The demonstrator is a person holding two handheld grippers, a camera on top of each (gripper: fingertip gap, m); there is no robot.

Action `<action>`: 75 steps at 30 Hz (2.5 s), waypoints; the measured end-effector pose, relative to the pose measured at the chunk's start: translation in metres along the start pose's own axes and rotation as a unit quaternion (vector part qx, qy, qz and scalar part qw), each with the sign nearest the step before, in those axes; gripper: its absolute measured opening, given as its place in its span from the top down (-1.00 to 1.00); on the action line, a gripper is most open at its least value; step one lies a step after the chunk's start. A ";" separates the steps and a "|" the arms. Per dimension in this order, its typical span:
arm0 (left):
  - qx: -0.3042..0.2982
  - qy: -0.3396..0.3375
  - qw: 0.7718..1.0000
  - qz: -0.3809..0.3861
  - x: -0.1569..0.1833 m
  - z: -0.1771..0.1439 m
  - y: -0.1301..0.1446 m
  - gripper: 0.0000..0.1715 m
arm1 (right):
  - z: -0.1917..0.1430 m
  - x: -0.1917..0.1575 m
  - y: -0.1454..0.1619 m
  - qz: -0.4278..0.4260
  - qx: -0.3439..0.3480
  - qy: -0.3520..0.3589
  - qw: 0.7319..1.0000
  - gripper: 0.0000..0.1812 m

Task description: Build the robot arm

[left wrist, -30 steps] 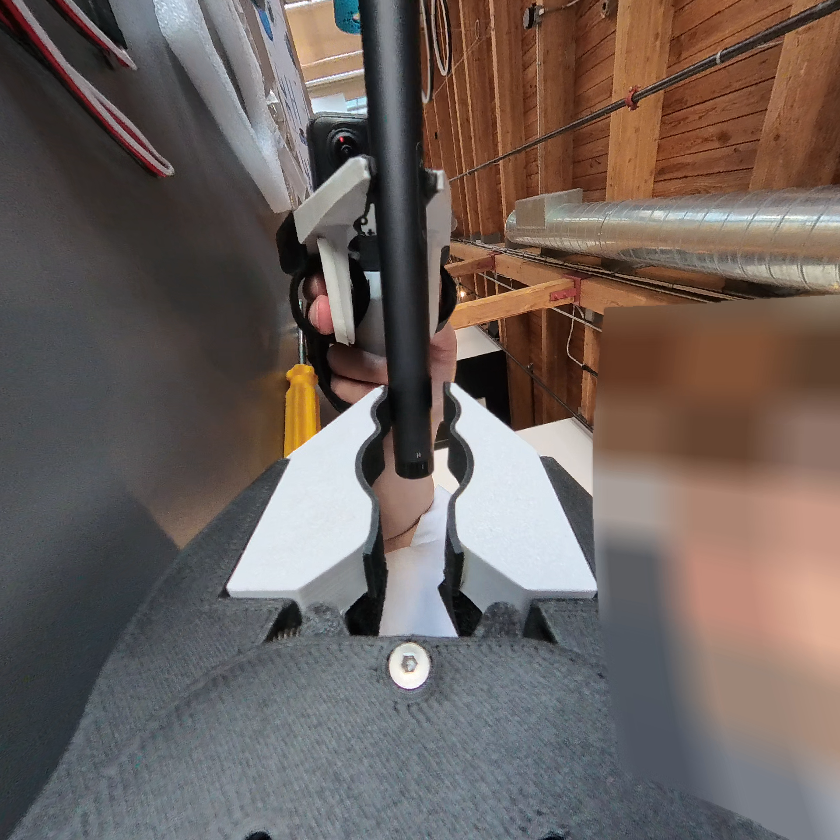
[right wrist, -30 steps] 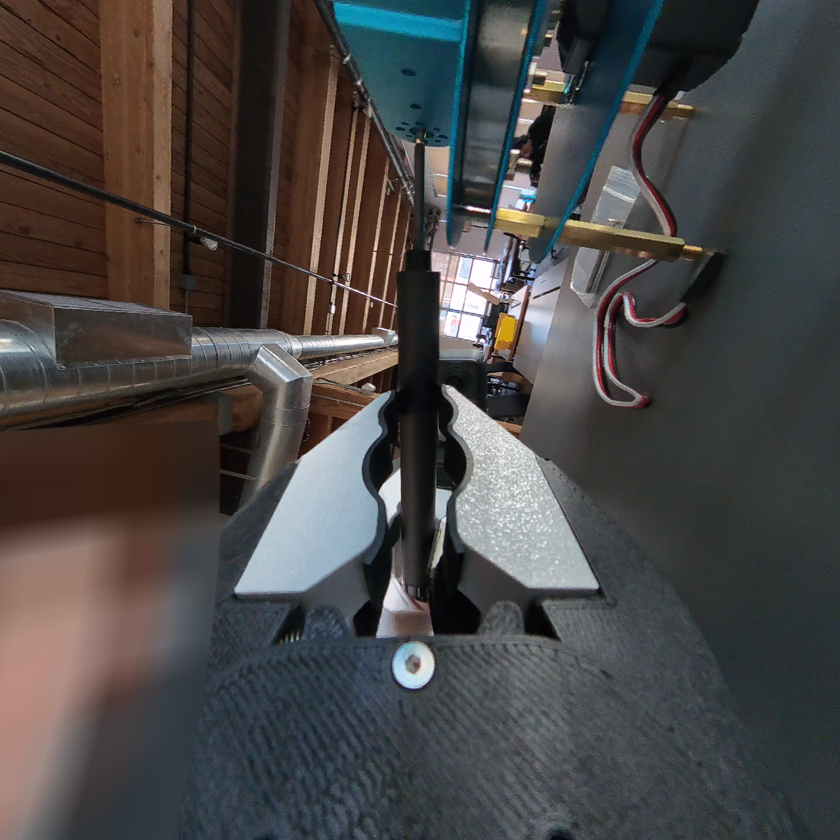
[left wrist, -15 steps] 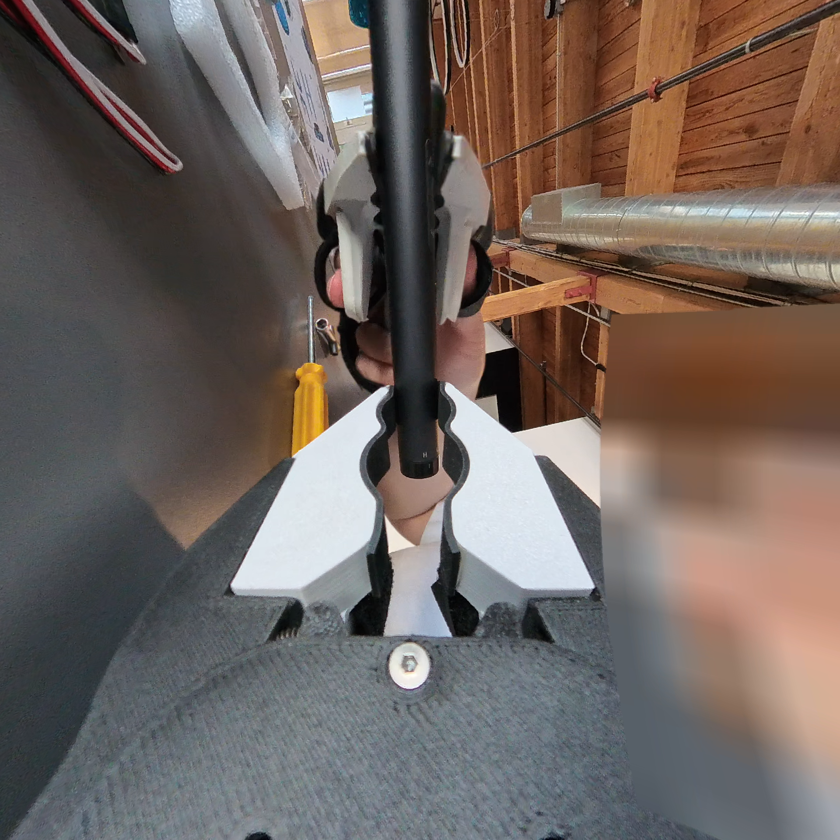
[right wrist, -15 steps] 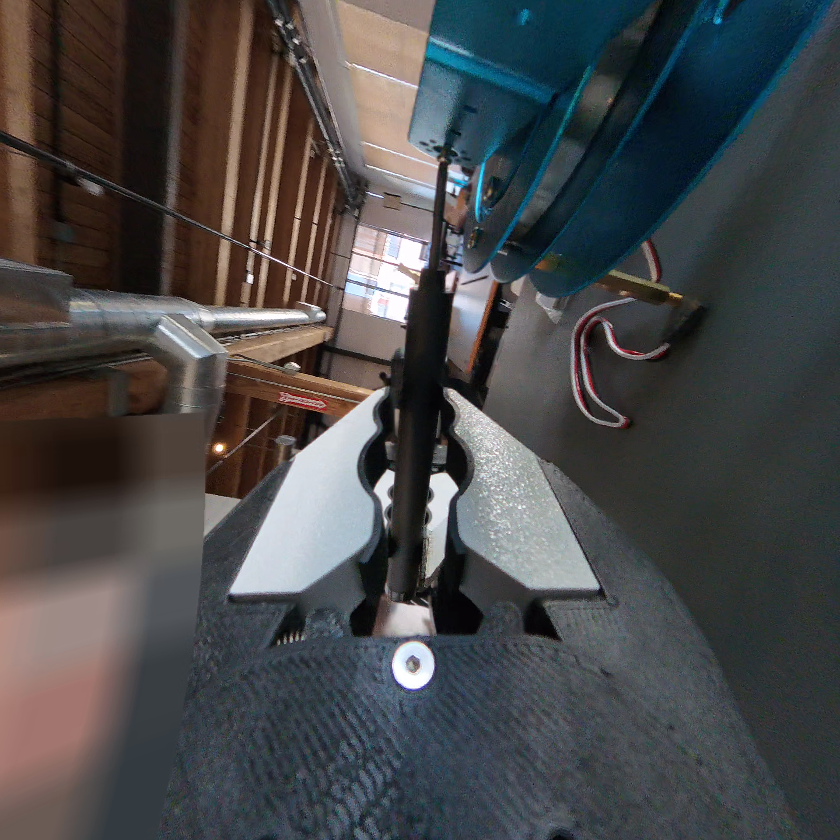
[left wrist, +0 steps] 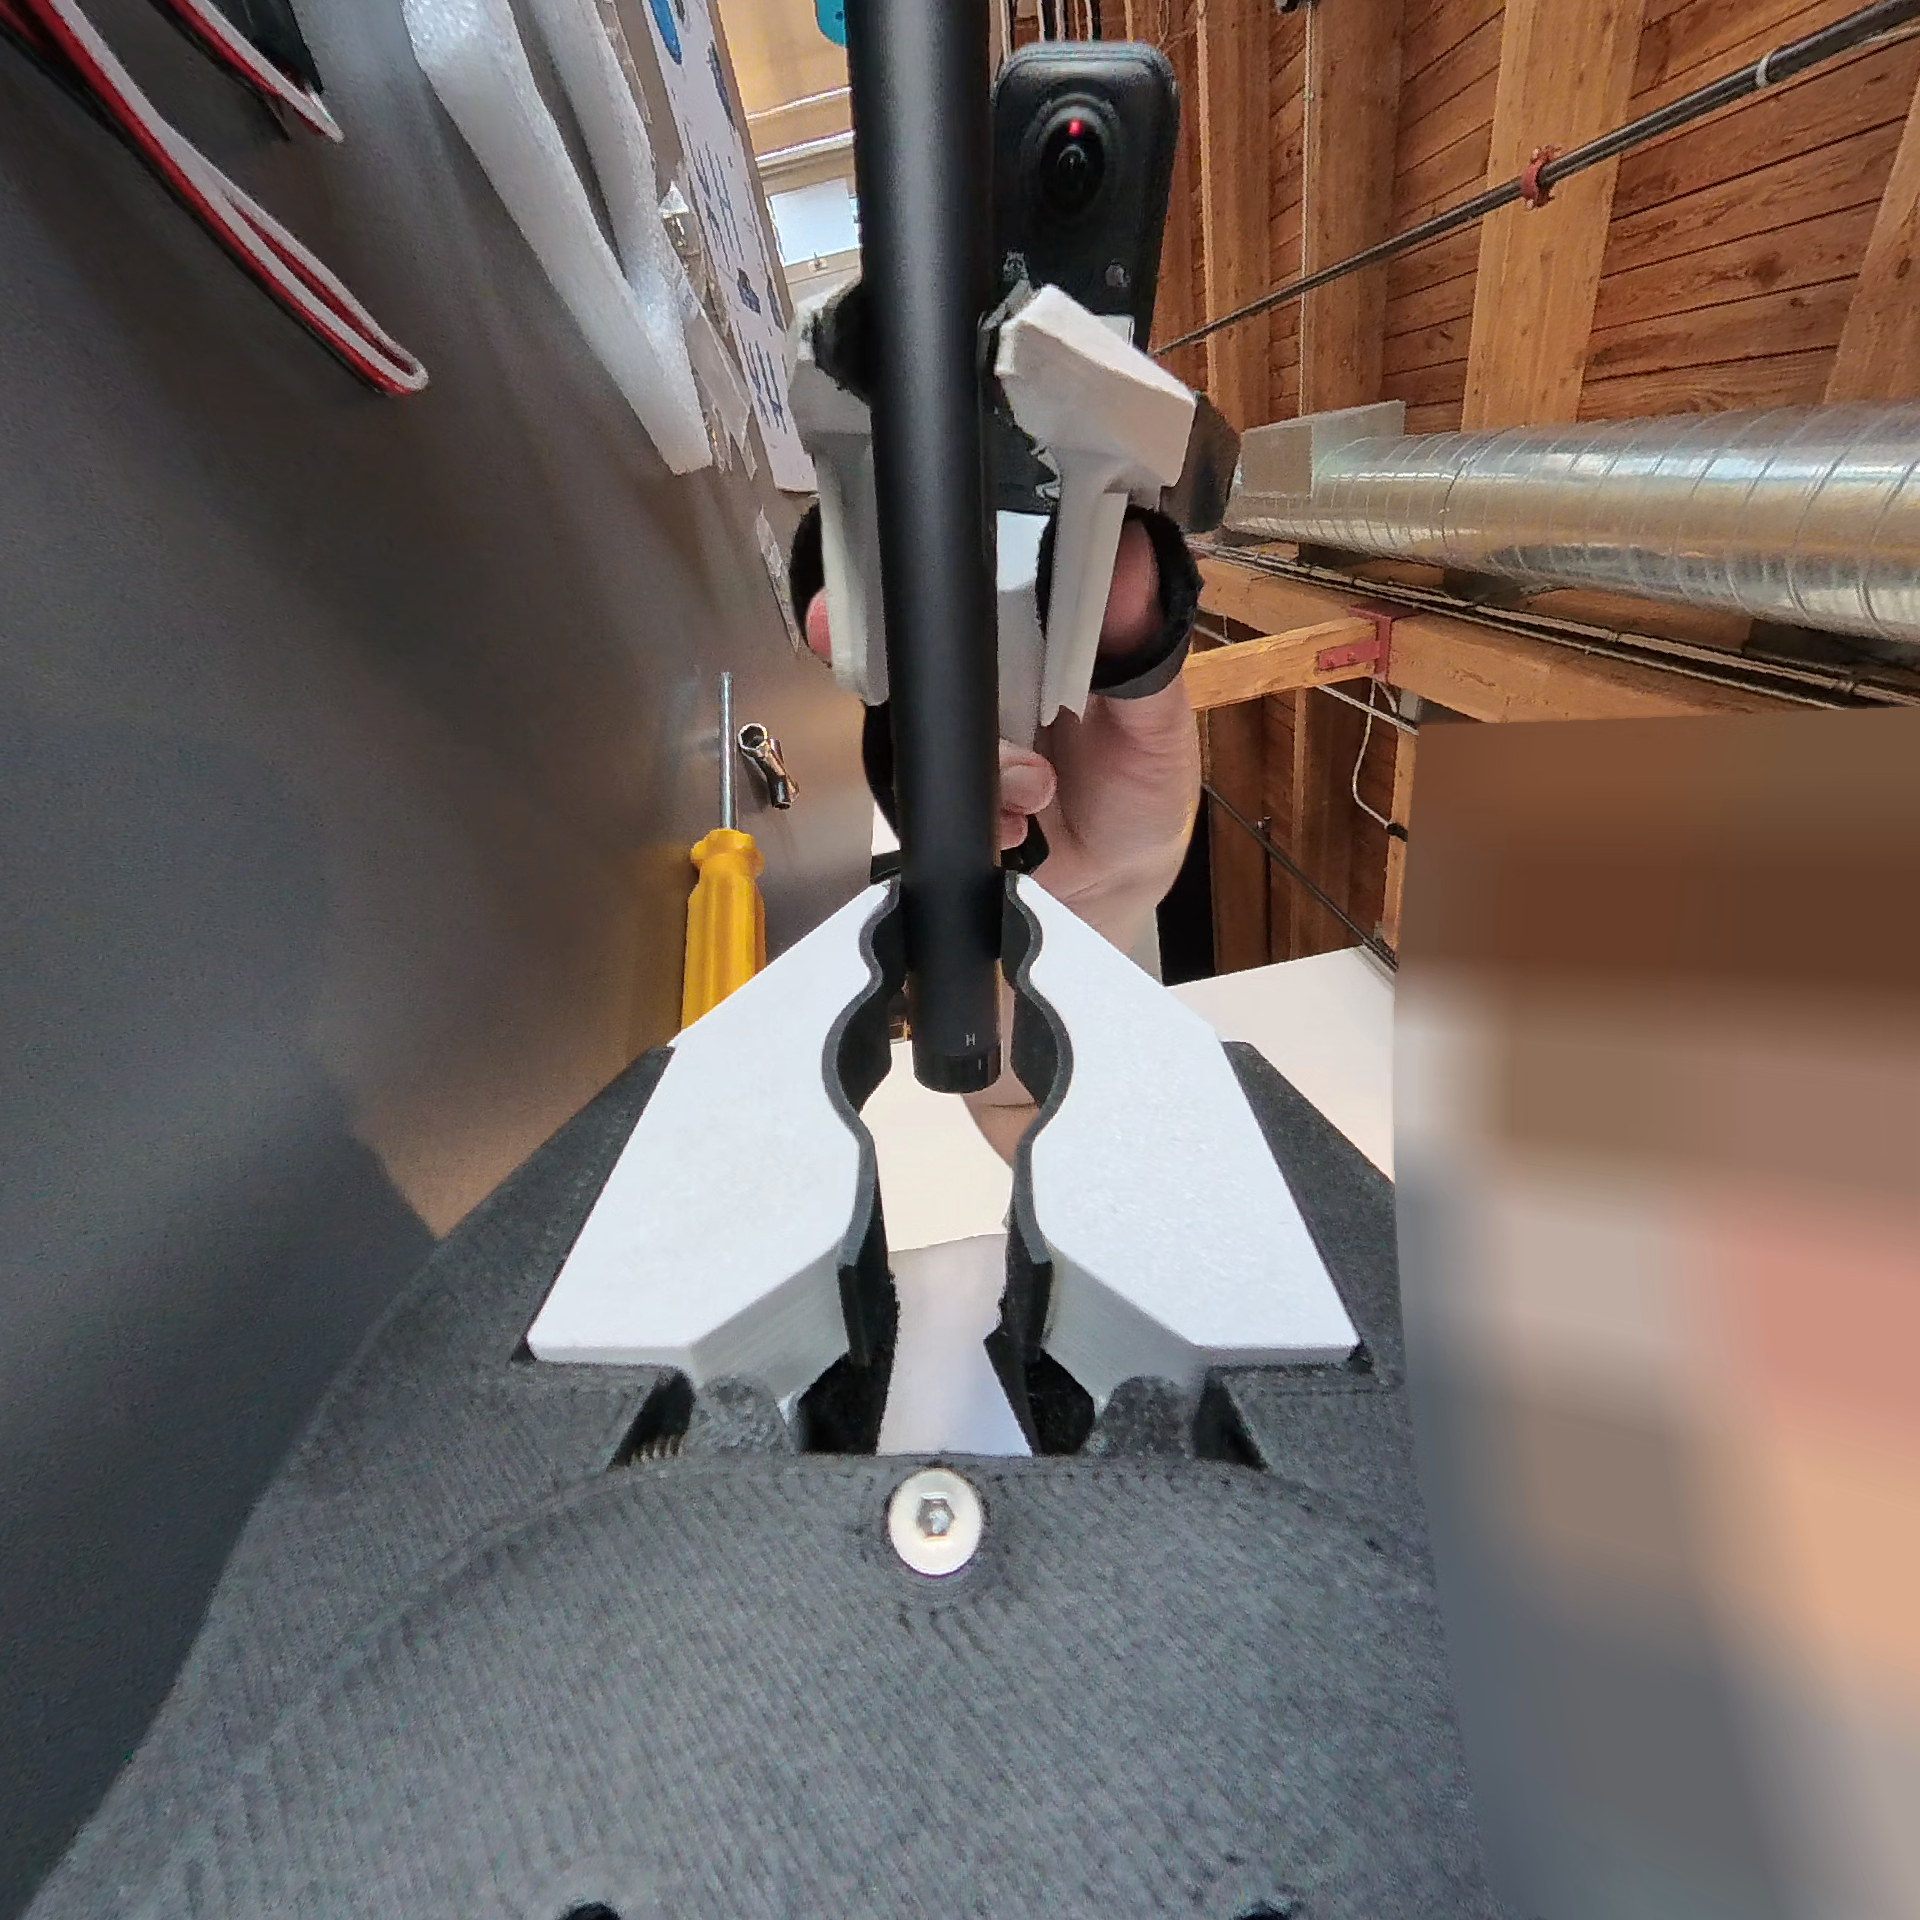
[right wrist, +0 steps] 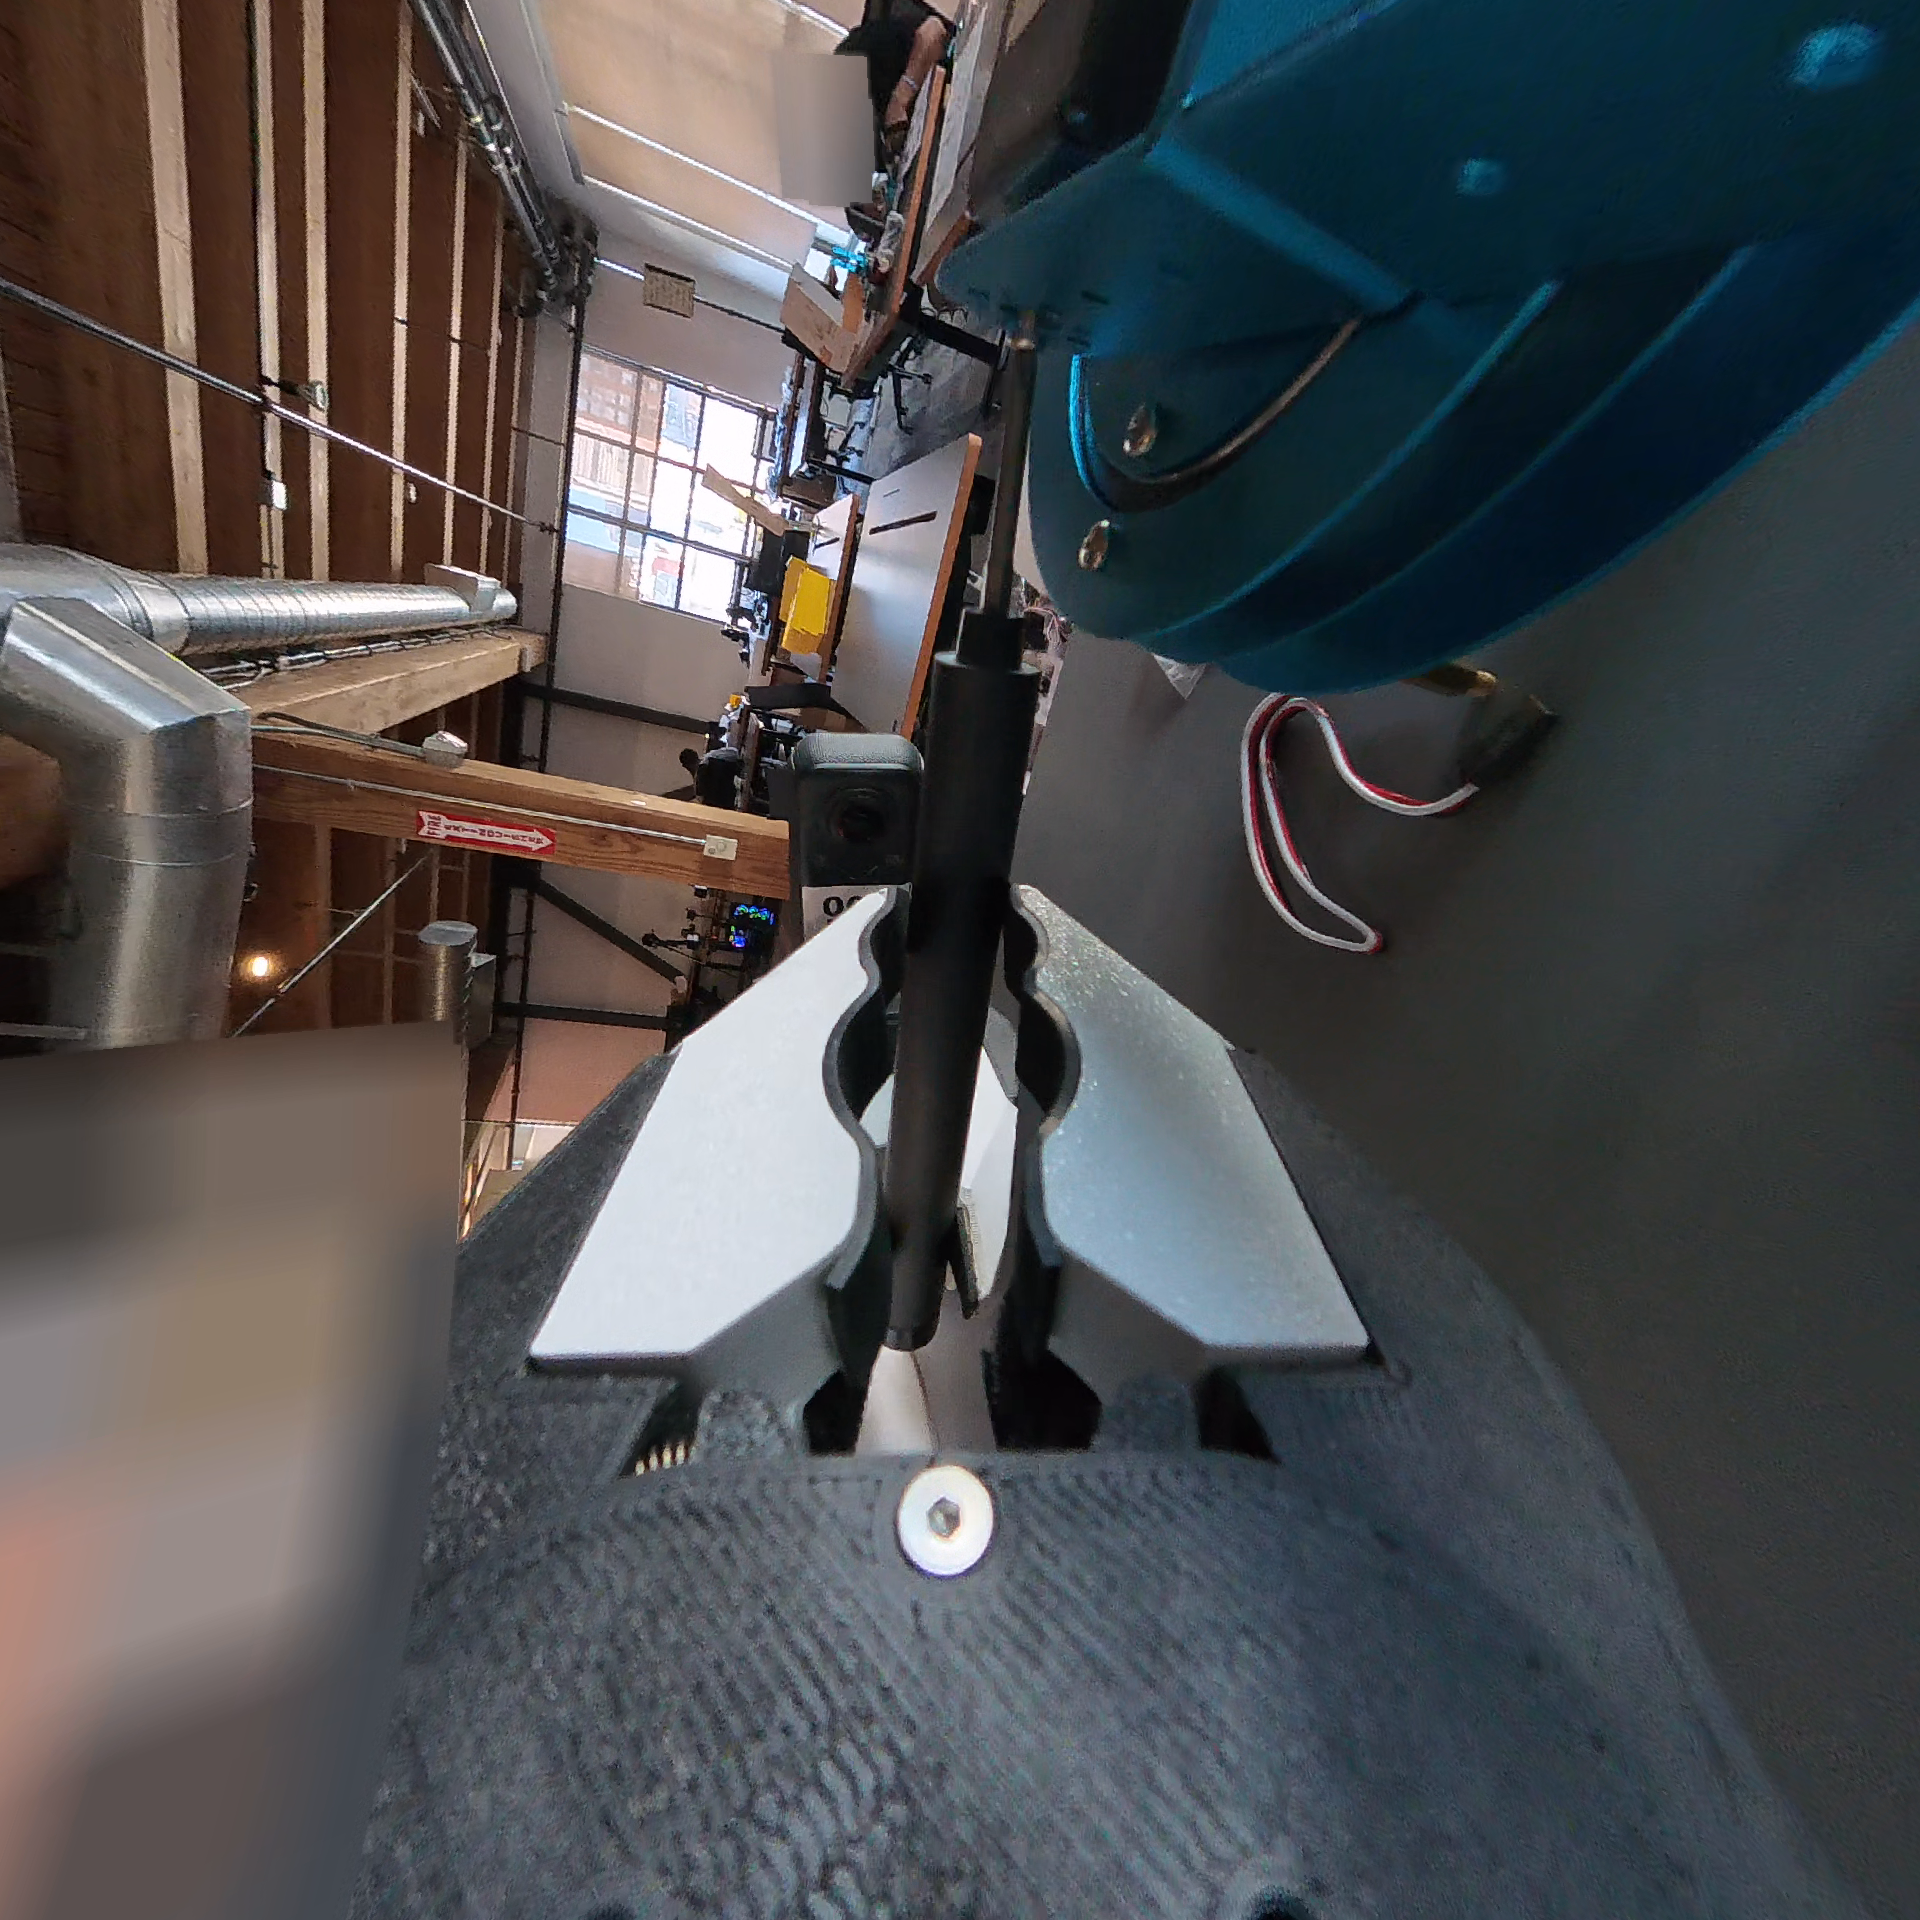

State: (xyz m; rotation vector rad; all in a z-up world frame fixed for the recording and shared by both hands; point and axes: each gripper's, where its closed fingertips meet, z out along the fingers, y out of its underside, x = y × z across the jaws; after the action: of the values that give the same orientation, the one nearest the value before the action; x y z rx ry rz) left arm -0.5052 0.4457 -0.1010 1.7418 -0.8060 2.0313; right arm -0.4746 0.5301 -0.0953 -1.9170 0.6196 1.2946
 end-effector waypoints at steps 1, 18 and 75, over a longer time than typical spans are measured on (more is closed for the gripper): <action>0.000 -0.001 1.000 0.001 0.000 0.000 0.000 0.82 | 0.000 0.000 0.000 0.002 -0.001 0.001 1.000 0.82; -0.009 -0.001 1.000 0.002 0.006 0.000 -0.001 0.82 | 0.000 -0.006 -0.004 0.057 0.015 -0.045 0.997 0.79; -0.058 -0.006 0.998 0.007 0.009 0.006 0.001 0.81 | -0.001 -0.002 -0.004 0.086 0.007 0.007 0.996 0.82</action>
State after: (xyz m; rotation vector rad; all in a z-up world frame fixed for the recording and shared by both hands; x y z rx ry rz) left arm -0.5027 0.4408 -0.0917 1.6913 -0.9228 1.9426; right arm -0.4722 0.5317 -0.0919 -1.8969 0.8123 1.3802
